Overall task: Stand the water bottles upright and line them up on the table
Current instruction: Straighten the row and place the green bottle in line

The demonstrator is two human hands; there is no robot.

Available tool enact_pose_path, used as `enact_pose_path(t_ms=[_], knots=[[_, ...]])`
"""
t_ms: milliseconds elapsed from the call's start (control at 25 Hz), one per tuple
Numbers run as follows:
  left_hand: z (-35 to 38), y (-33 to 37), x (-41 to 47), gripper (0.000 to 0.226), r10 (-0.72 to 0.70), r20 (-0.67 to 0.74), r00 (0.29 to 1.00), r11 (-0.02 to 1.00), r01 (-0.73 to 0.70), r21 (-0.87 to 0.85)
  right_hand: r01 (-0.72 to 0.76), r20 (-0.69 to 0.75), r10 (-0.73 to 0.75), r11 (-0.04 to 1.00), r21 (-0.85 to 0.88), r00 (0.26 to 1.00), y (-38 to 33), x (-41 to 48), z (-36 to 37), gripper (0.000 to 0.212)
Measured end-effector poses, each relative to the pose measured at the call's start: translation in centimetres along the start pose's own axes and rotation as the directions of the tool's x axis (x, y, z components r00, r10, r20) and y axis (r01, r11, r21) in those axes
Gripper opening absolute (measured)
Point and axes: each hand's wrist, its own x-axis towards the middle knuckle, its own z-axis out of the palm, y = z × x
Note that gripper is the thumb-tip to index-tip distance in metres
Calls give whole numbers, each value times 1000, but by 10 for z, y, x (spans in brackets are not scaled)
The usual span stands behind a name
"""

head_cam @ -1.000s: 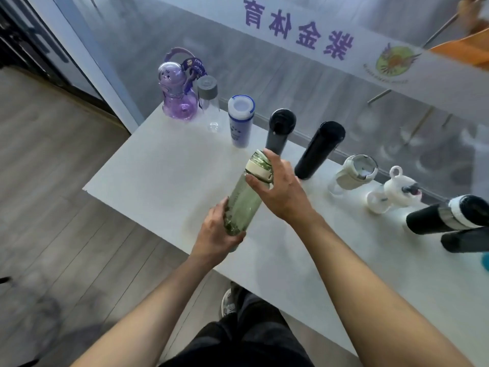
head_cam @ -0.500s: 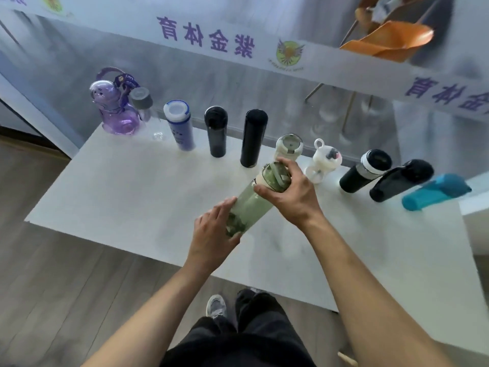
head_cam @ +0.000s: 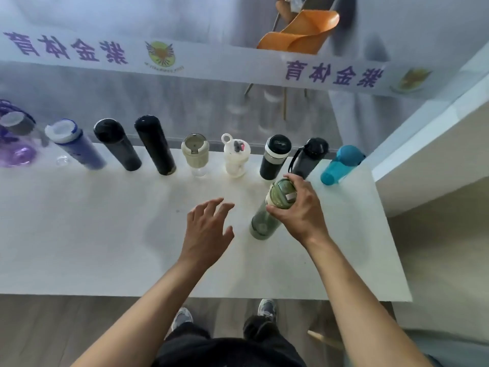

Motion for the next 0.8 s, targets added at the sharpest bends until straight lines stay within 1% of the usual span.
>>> enact_pose_path(t_ms=[240, 440, 640, 800], knots=[[46, 95, 34, 45, 14, 35, 999, 999, -12, -34, -55, -38, 54, 998, -25, 998, 99, 22, -80, 78], [70, 149, 63, 46, 27, 54, 998, 999, -25, -32, -94, -77, 92, 995, -22, 993, 166, 54, -131, 77], [75, 171, 86, 48, 56, 28, 998, 998, -56, 18, -86, -140, 82, 996, -24, 987, 208, 109, -165, 75], [74, 178, 103, 47, 32, 30, 999, 998, -33, 52, -108, -209, 98, 993, -40, 973, 231, 153, -176, 78]])
